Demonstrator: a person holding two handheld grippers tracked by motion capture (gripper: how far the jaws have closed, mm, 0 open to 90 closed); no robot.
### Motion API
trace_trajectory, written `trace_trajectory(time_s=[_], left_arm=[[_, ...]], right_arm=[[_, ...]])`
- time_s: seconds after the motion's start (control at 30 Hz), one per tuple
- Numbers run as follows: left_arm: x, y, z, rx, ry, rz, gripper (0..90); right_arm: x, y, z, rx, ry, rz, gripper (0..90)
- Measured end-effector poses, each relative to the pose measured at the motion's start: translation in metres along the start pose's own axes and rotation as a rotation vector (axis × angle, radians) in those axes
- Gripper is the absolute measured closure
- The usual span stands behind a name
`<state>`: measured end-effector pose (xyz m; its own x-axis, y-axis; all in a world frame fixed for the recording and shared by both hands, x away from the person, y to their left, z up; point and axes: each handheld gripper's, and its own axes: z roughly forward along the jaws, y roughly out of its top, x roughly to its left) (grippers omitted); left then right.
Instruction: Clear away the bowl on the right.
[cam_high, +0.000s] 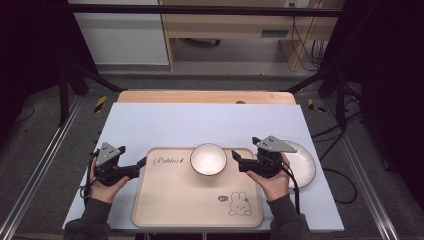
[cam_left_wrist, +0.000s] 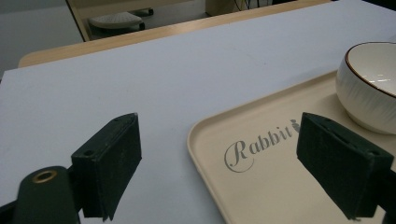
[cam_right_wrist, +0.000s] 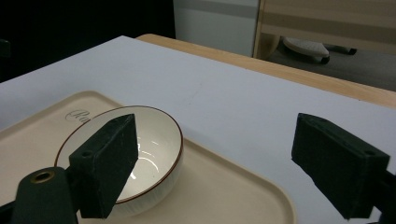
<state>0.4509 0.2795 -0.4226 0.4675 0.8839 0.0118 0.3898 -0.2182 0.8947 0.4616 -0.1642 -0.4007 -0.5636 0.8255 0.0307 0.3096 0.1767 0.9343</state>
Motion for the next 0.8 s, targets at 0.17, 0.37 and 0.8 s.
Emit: trace_trajectory(time_s=[0.17,0.37,0.8], left_arm=[[0.000,0.000,-0.001,-0.003,-0.001,0.001,13.2],[0.000,0.000,-0.001,-0.004,-0.004,0.003,12.7],[-0.001,0.000,0.000,-0.002,-0.008,0.007,12.5]], right_arm=[[-0.007,-0.006,-0.008,-0.017,-0.009,0.001,14.2],[-0.015,-0.014,-0.015,-0.019,-0.028,-0.003,13.4],[-0.028,-0.027,-0.027,-0.012,-0.076,0.004,11.9]])
